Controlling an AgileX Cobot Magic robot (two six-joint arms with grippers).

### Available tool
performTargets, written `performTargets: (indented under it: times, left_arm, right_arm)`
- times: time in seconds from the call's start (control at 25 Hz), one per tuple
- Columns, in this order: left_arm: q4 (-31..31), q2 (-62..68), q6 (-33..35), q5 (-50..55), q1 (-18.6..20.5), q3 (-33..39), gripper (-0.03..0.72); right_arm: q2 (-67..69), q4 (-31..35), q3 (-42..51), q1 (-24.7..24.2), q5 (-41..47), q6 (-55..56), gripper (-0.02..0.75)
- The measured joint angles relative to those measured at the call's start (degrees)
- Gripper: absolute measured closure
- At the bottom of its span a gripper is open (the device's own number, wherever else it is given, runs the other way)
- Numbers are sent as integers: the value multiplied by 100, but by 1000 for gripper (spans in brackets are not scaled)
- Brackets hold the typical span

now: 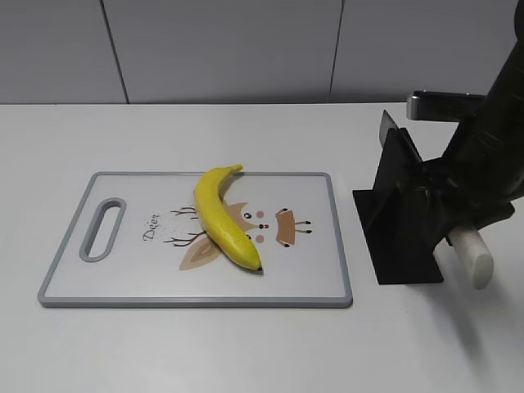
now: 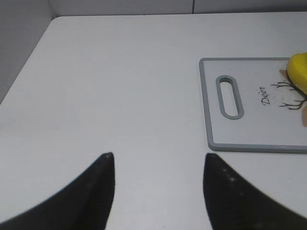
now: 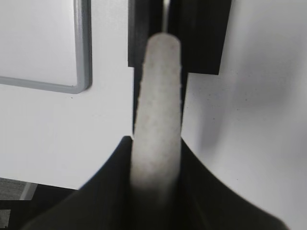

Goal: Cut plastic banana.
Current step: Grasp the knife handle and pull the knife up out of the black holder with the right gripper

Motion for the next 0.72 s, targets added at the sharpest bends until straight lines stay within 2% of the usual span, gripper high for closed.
performTargets:
  times: [0.72]
  left_arm:
    - [0, 0, 0, -6, 0, 0, 125]
  right_arm:
    - [-1570, -119, 0, 0, -69, -32, 563]
